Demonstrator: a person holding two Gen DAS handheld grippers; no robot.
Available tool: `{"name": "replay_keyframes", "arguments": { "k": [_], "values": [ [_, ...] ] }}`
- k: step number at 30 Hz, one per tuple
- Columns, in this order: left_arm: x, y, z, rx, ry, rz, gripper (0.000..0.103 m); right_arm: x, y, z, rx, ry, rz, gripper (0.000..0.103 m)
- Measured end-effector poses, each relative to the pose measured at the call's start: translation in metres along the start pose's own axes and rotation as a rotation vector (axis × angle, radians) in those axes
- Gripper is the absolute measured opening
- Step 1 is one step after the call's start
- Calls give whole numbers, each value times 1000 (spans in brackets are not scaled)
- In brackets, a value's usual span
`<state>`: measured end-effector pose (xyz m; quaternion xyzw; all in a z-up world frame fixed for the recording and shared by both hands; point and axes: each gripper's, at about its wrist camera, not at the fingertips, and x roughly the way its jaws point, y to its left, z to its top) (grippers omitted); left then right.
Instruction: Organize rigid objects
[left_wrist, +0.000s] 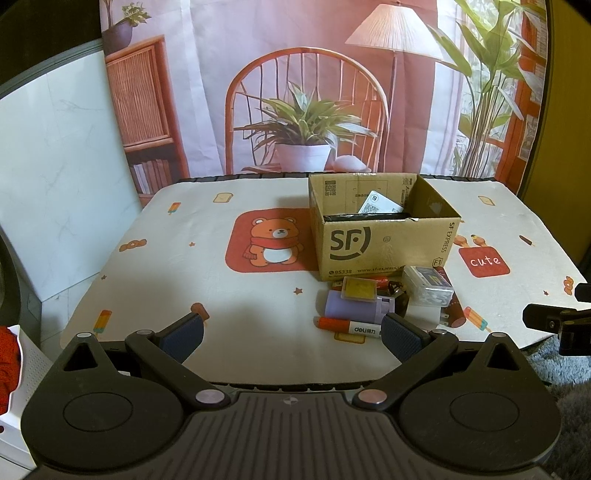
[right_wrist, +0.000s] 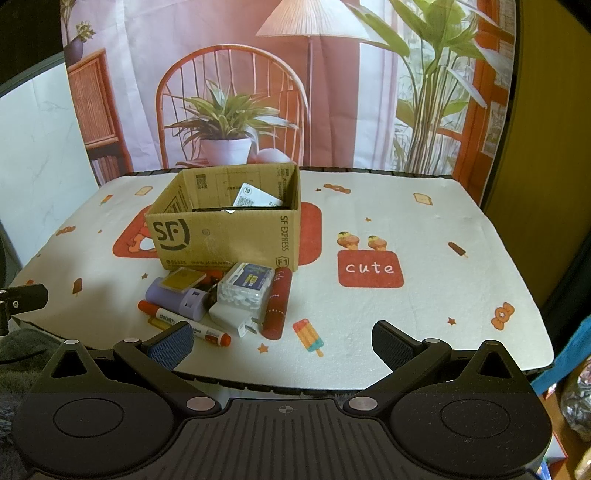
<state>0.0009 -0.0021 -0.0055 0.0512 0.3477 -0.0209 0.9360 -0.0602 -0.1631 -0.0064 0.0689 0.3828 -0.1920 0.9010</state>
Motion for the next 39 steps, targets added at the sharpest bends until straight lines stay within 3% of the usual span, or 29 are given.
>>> {"name": "replay_keyframes", "arguments": {
  "k": [39],
  "values": [
    [2, 3, 1, -11, 22, -14, 103, 6, 1, -2, 1, 16, 5, 103]
  ]
}}
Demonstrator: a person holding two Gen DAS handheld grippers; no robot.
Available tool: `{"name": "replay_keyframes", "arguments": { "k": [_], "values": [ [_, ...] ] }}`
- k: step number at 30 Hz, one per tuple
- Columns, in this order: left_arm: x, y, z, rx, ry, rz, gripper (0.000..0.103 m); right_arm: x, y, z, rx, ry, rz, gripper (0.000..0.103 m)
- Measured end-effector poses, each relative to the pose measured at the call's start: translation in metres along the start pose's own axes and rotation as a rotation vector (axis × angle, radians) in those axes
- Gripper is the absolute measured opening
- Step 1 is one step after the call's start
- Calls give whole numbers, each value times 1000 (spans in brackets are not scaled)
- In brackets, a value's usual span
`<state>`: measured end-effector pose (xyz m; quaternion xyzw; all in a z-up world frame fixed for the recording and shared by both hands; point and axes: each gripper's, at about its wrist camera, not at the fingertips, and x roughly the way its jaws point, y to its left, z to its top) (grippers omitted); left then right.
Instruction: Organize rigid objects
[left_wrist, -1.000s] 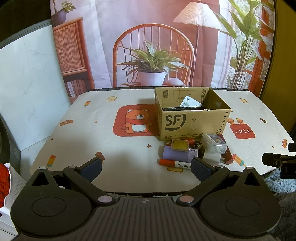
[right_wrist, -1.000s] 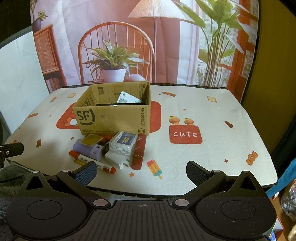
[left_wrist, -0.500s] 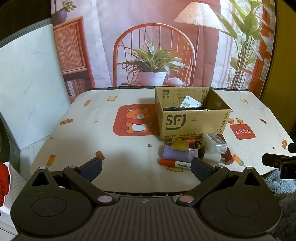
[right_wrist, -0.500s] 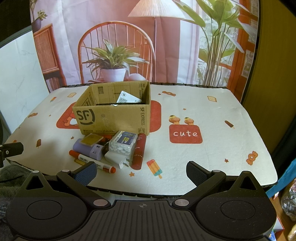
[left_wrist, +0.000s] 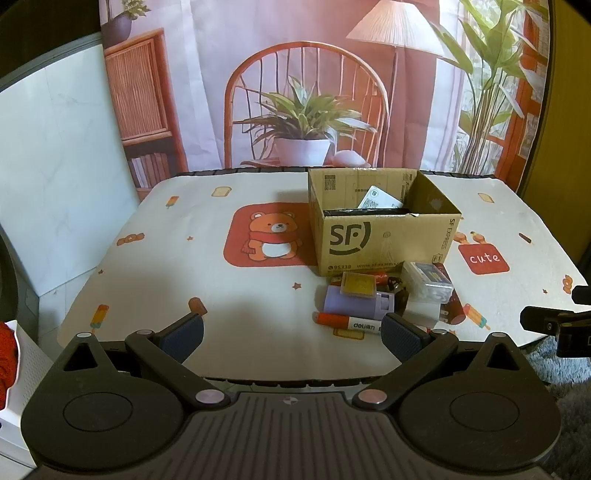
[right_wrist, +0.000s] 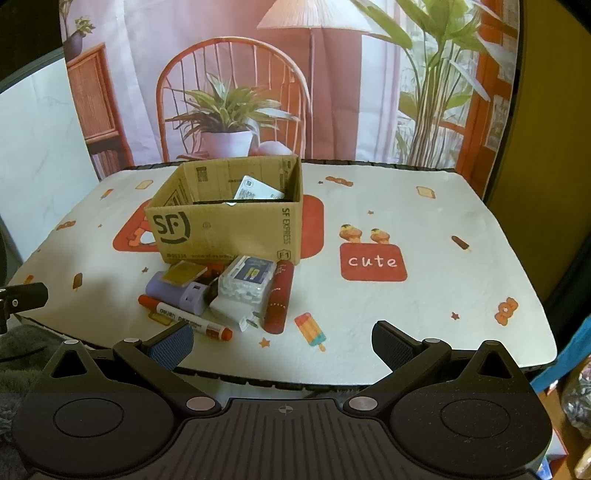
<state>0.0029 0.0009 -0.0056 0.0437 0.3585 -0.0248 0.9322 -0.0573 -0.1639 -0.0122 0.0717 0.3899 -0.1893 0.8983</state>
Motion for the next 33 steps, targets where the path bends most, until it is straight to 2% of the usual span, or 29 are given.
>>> {"name": "replay_keyframes", "arguments": {
  "k": [20, 30, 33],
  "values": [
    [4, -1, 0, 15, 19, -12, 103, 1, 4, -7, 3, 17, 4, 103],
    [15, 6, 12, -5, 6, -7, 103, 16, 0, 8, -8, 44, 11, 103],
    [22, 8, 18, -8, -3, -2, 103, 21, -2, 15, 2, 42, 39, 103]
  ]
}}
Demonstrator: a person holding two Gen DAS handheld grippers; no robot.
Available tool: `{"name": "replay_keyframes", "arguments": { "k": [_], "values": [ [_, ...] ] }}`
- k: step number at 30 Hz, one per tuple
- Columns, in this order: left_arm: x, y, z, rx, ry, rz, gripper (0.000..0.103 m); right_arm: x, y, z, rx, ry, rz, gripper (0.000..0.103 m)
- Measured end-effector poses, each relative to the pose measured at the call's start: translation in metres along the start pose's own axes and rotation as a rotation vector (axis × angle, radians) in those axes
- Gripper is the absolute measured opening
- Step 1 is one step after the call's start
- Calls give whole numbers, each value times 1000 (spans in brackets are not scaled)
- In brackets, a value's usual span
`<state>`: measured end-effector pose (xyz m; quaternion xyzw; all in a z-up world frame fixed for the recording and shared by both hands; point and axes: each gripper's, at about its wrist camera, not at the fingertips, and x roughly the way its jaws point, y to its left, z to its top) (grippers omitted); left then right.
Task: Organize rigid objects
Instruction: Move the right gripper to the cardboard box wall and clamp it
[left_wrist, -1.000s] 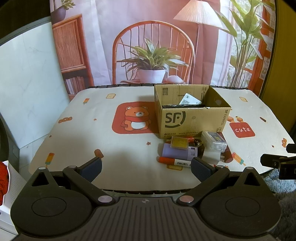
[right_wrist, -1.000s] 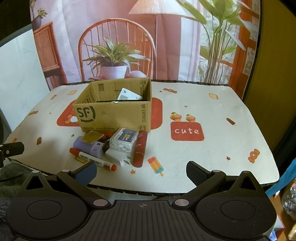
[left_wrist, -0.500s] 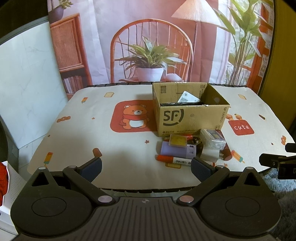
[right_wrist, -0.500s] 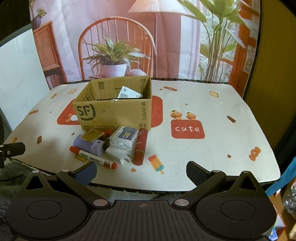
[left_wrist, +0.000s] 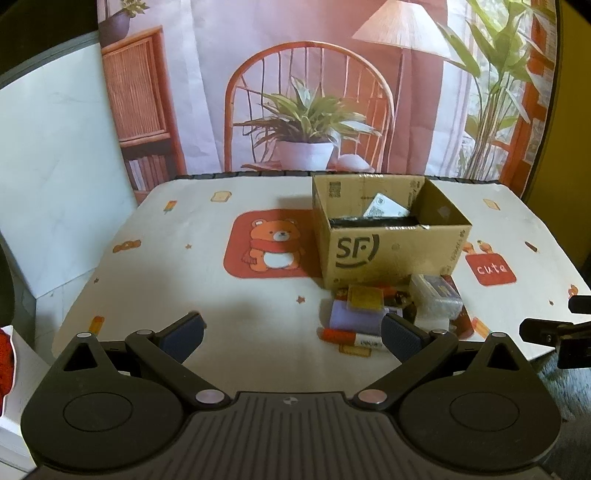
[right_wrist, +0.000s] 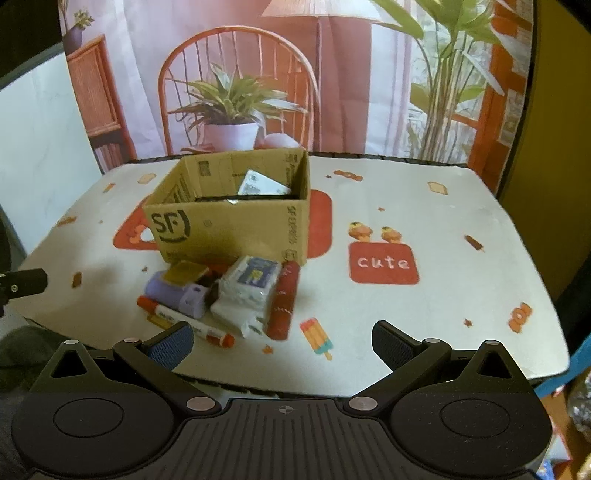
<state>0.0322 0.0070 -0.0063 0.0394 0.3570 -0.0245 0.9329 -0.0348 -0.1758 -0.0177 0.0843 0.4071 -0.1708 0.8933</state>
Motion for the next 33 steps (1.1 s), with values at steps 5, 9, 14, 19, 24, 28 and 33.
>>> {"name": "replay_keyframes", "arguments": {
  "k": [5, 9, 14, 19, 24, 28, 33],
  "values": [
    [13, 6, 13, -35, -15, 6, 103, 11, -4, 18, 21, -1, 11, 103],
    [21, 10, 24, -56, -32, 18, 103, 15, -2, 31, -4, -18, 23, 103],
    [27, 11, 40, -59, -67, 23, 103, 20, -1, 51, -28, -60, 17, 103],
    [33, 12, 54, -50, -98, 60, 103, 30, -4, 67, -44, -97, 24, 103],
    [41, 16, 65, -57, -111, 88, 103, 48, -3, 78, -92, -82, 11, 103],
    [49, 20, 72, -66, -113, 96, 103, 63, -3, 87, -90, -48, 21, 103],
    [61, 23, 80, -69, -102, 116, 103, 79, -1, 99, -111, -51, -7, 103]
  ]
}}
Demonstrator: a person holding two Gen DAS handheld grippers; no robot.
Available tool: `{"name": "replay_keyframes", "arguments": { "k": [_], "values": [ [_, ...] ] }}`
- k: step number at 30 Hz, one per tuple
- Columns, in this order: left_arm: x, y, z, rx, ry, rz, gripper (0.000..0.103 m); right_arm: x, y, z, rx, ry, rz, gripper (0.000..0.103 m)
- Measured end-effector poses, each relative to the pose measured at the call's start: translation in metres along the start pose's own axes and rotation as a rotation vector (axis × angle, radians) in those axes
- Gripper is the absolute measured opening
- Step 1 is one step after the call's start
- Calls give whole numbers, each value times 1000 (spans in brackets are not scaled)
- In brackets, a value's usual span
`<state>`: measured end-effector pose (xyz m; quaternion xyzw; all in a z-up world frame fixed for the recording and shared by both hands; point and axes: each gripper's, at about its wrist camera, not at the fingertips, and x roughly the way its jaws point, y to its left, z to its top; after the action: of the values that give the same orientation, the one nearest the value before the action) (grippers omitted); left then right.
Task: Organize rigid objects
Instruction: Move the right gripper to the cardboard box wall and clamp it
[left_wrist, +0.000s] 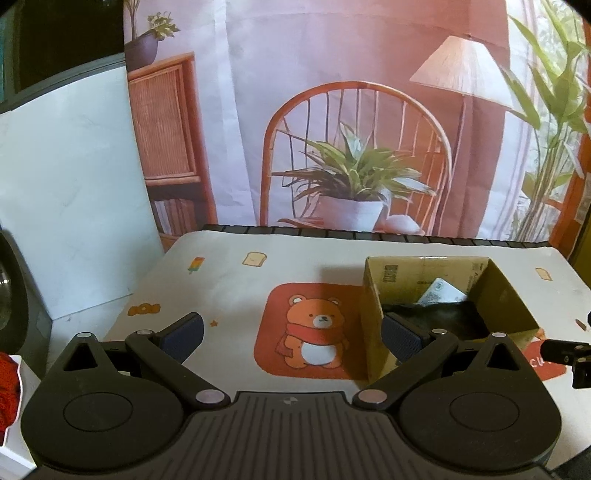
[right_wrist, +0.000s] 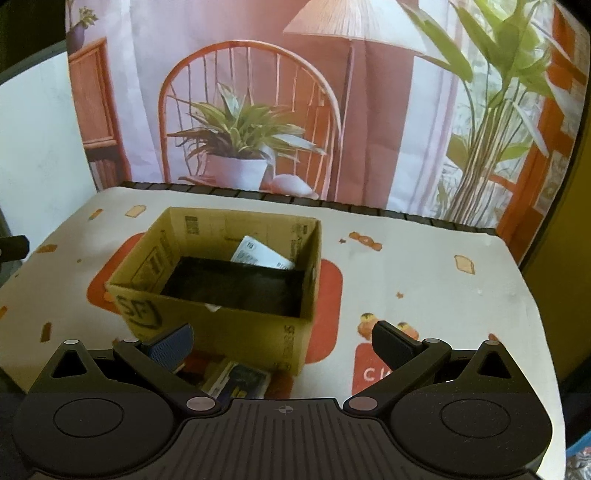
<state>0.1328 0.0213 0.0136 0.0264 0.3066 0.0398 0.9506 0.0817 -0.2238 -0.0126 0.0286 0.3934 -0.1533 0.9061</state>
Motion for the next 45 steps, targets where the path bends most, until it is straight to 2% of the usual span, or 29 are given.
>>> {"name": "replay_keyframes", "arguments": {
  "k": [9, 14, 22, 30, 36, 40, 45],
  "values": [
    [17, -4, 7, 13, 10, 13, 103, 21, -10, 16, 12, -2, -8, 103],
    [24, -6, 6, 8, 16, 0, 103, 28, -27, 21, 74, -11, -4, 103],
    [37, -11, -18, 7, 78, -51, 103, 44, -40, 14, 113, -14, 1, 103],
    [49, -14, -41, 19, 127, -96, 103, 53, -36, 5, 120, -40, -4, 103],
    [63, -18, -51, -15, 168, -122, 103, 61, -30, 4, 95, -37, -3, 102],
    [70, -25, -56, -10, 200, -134, 103, 65, -32, 5, 108, -28, 13, 88],
    [71, -30, -57, 10, 193, -142, 103, 71, -34, 4, 132, -16, 30, 73]
  ]
}}
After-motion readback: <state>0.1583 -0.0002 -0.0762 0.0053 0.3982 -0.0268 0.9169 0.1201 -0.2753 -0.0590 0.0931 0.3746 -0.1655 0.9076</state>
